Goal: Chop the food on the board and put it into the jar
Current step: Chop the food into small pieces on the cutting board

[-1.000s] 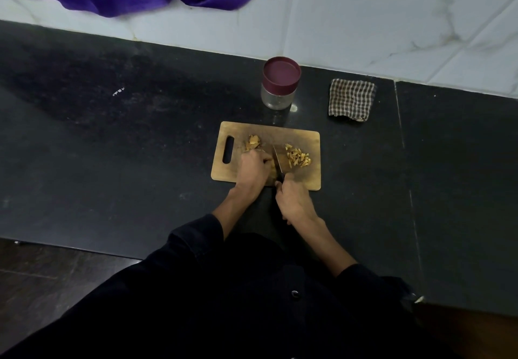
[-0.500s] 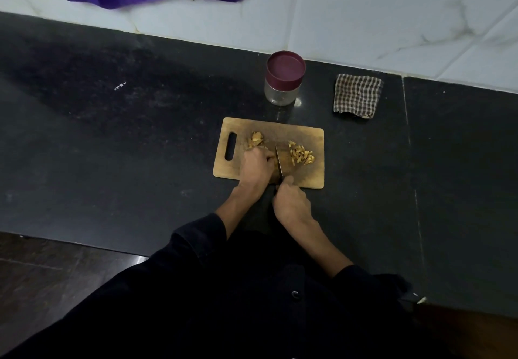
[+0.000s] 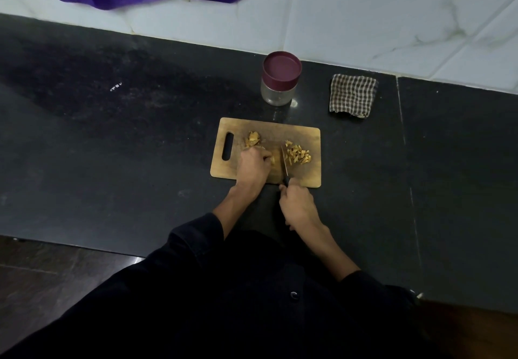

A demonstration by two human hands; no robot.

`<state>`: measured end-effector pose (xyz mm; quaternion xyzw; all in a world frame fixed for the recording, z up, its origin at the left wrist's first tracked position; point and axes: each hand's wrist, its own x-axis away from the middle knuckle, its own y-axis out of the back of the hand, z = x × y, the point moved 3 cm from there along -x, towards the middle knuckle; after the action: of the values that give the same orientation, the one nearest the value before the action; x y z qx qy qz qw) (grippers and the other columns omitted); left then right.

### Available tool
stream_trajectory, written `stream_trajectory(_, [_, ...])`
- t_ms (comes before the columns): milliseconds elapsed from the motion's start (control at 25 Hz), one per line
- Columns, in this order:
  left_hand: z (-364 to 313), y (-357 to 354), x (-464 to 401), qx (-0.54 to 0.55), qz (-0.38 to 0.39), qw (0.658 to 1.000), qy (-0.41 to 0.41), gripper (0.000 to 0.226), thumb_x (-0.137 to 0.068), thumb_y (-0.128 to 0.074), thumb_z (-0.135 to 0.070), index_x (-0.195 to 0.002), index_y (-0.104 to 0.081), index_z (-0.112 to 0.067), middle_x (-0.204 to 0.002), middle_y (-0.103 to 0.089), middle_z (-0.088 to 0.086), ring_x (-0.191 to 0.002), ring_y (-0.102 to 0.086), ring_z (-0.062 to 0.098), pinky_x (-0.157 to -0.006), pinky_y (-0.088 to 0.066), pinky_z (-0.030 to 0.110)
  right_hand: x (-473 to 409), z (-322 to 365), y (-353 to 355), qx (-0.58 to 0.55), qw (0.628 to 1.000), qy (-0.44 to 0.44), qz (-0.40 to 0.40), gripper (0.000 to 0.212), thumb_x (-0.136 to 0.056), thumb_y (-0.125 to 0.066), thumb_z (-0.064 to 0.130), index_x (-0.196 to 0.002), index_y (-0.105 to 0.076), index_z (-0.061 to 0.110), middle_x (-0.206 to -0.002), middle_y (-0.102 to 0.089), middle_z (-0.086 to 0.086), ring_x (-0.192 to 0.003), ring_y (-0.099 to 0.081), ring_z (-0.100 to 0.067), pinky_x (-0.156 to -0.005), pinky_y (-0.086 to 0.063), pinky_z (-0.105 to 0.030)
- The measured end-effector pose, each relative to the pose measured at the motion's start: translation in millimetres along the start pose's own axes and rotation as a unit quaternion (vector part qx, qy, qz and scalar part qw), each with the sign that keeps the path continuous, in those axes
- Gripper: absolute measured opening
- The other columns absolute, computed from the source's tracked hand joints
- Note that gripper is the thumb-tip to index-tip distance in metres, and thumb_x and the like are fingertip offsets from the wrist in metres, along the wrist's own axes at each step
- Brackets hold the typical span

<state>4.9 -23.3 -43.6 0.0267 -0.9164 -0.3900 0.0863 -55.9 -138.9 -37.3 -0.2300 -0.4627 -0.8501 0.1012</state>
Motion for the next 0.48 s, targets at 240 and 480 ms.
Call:
stream_trajectory(240, [-2.3,2.5,1.2,0.012,-0.002,1.000,0.001,0.019,-0.088,-0.057,-0.001,-0.096,-0.074,-0.005,-0.095,-0.073,0.007,-0.084,-0.067,0.016,-0.072,-0.048,0.017,-2.3,11.4,-2.6,0.014,1.000,0.025,0.007,0.018,-0.104,-0.039,0.029,-0.103,-0.041,0.011,-0.098,-0.062,-0.017,-0.082,-0.068,-0.035,-0.070,-0.058,-0.053])
stream_trajectory(480, [-0.5,1.4,0.8,0.014,-0.002,1.000,-0.005,0.019,-0.088,-0.057,-0.001,-0.093,-0.074,-0.008,-0.090,-0.073,0.005,-0.080,-0.066,0.014,-0.070,-0.048,0.017,-5.3,10.9,-4.9,0.034,0.999,0.022,0.010,0.023,-0.104,-0.040,0.024,-0.115,-0.045,0.004,-0.109,-0.061,-0.019,-0.096,-0.064,-0.037,-0.071,-0.051,-0.043])
